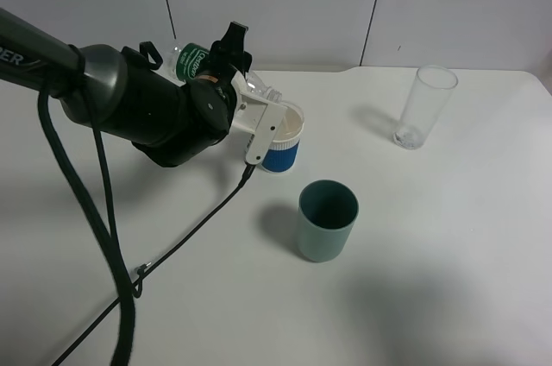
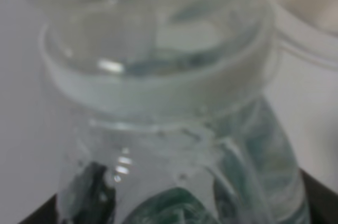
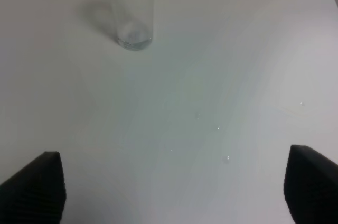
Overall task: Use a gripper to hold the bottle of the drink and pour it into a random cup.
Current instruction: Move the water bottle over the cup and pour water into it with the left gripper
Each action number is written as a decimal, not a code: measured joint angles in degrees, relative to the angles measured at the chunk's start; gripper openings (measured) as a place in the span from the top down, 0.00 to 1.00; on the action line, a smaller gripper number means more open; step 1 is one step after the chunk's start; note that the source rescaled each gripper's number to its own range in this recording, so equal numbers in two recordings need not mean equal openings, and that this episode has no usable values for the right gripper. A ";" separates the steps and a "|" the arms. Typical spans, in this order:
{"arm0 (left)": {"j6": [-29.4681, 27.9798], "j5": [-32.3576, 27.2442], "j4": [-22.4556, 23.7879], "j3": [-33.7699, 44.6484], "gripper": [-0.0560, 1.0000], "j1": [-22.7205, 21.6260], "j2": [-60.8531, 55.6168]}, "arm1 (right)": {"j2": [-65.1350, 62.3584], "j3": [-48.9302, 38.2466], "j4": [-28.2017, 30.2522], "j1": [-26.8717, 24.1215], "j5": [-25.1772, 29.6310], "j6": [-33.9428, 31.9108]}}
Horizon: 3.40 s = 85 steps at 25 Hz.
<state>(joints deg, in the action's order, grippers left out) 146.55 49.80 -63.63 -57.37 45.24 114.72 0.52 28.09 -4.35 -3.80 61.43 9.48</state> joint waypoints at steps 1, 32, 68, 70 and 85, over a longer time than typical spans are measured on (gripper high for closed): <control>0.00 0.00 0.00 0.00 0.94 0.00 0.00 | 0.00 0.00 0.00 0.00 0.00 0.00; 1.27 0.49 0.46 0.00 0.93 0.00 0.00 | 0.00 0.00 0.00 0.00 0.00 0.00; 4.02 1.52 0.88 0.00 0.93 0.00 0.00 | 0.00 0.00 0.00 0.00 0.00 0.00; 4.02 1.52 0.88 0.00 0.93 0.00 0.00 | 0.00 0.00 0.00 0.00 0.00 0.00; 5.72 1.52 1.59 0.00 0.93 0.00 0.00 | 0.00 0.00 0.00 0.00 0.00 0.00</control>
<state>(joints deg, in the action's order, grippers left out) 152.27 51.32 -62.04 -57.37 45.24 114.72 0.52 28.09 -4.35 -3.80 61.43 9.48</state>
